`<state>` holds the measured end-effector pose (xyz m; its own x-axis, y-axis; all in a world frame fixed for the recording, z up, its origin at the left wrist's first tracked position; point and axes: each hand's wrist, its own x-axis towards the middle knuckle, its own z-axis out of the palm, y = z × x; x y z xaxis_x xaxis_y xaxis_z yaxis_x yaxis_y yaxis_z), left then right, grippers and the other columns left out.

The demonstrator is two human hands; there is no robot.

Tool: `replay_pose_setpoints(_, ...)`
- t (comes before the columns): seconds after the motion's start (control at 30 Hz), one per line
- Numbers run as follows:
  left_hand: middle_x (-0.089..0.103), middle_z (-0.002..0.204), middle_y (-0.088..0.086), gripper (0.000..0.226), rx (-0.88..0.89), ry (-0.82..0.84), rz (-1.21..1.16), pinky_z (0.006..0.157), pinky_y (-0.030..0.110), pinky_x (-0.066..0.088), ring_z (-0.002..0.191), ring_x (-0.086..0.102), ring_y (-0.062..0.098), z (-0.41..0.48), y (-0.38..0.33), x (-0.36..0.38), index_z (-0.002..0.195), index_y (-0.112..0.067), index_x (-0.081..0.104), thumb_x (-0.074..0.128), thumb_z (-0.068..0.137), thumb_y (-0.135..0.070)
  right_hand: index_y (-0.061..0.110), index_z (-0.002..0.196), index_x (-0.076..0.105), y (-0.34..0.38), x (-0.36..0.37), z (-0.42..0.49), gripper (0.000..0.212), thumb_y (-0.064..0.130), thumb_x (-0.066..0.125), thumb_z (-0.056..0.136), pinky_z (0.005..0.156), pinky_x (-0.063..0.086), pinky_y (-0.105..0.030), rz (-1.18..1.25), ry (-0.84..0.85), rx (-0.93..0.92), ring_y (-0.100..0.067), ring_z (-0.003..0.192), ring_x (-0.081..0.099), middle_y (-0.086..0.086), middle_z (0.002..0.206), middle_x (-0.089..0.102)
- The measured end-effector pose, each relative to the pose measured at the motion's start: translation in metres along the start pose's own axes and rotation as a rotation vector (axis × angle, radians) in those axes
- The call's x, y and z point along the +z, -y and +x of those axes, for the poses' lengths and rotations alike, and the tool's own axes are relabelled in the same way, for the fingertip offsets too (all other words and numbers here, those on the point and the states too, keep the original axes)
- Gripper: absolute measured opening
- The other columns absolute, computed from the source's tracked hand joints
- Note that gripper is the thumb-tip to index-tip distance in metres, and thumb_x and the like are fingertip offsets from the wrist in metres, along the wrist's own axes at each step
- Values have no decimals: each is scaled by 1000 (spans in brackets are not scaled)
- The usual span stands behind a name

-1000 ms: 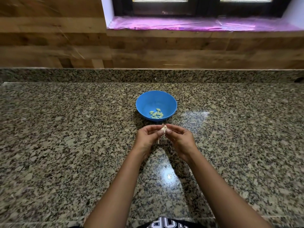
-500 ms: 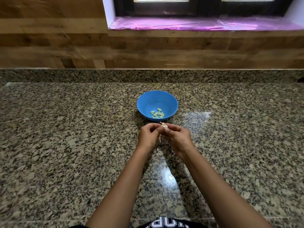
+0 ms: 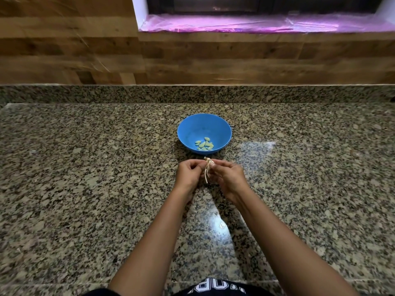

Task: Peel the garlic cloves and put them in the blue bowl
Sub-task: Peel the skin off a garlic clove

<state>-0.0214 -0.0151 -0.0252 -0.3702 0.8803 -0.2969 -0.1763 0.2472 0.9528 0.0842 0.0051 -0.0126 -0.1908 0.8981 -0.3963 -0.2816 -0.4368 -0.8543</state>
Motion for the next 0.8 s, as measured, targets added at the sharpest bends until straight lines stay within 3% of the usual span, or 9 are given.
replay_pose_setpoints(0.07, 68, 82, 11, 5, -11, -26, 21, 64, 27, 57, 69, 65, 18, 3, 5, -7, 86, -6, 66, 62, 88, -6, -3, 87, 63, -2, 1, 5, 6, -6, 58, 86, 63, 55, -30, -48, 7, 32, -19, 63, 64, -9, 73, 67)
replay_pose_setpoints(0.17, 64, 83, 7, 11, -62, -100, -20, 56, 17, 53, 66, 61, 11, 1, 10, -21, 97, 0, 64, 62, 89, -7, -2, 102, 58, -7, 3, 18, 17, -3, 61, 85, 60, 54, -27, -252, -40, 38, -20, 68, 62, -12, 82, 64)
replay_pose_setpoints(0.27, 61, 90, 7, 16, -130, -74, -145, 67, 21, 57, 77, 61, 13, 1, 10, -32, 104, 5, 60, 59, 88, 1, 6, 96, 61, -11, 3, 31, 16, 9, 70, 82, 67, 55, -37, -630, -60, -46, -21, 71, 62, -12, 85, 67)
replay_pose_setpoints(0.4, 59, 94, 8, 22, -150, -42, -215, 75, 27, 55, 81, 59, 16, -4, 7, -36, 110, 3, 57, 57, 88, 4, 3, 100, 71, -11, 9, 30, 19, 16, 65, 87, 70, 44, -21, -990, -19, -206, -16, 81, 63, -8, 92, 71)
replay_pose_setpoints(0.47, 58, 89, 7, 21, -167, 8, -230, 70, 24, 55, 76, 57, 15, -8, 7, -36, 110, 1, 58, 55, 90, 4, 4, 106, 70, -9, 7, 23, 21, 13, 58, 91, 74, 43, -19, -1015, -18, -238, -15, 89, 63, -9, 101, 71)
replay_pose_setpoints(0.57, 59, 80, 7, 11, -185, 71, -257, 63, 21, 55, 69, 57, 14, -16, 7, -36, 94, -3, 61, 55, 89, 6, 7, 110, 67, -7, -3, 6, 22, 9, 56, 91, 77, 51, -25, -844, 16, -244, -13, 88, 64, -7, 104, 69)
replay_pose_setpoints(0.67, 65, 79, 11, 9, -190, 125, -316, 62, 22, 58, 65, 67, 15, -27, 10, -32, 87, -1, 59, 57, 85, 8, 8, 111, 65, -6, -13, -16, 24, 6, 63, 87, 66, 54, -21, -710, 158, -178, -12, 83, 65, -5, 101, 68)
replay_pose_setpoints(0.8, 67, 67, 12, 8, -240, 154, -386, 60, 28, 59, 57, 67, 16, -38, 12, -20, 80, 4, 59, 55, 87, 7, 8, 99, 69, -9, -22, -33, 18, 3, 66, 83, 76, 56, -24, -670, 180, -213, -16, 85, 68, -5, 91, 71)
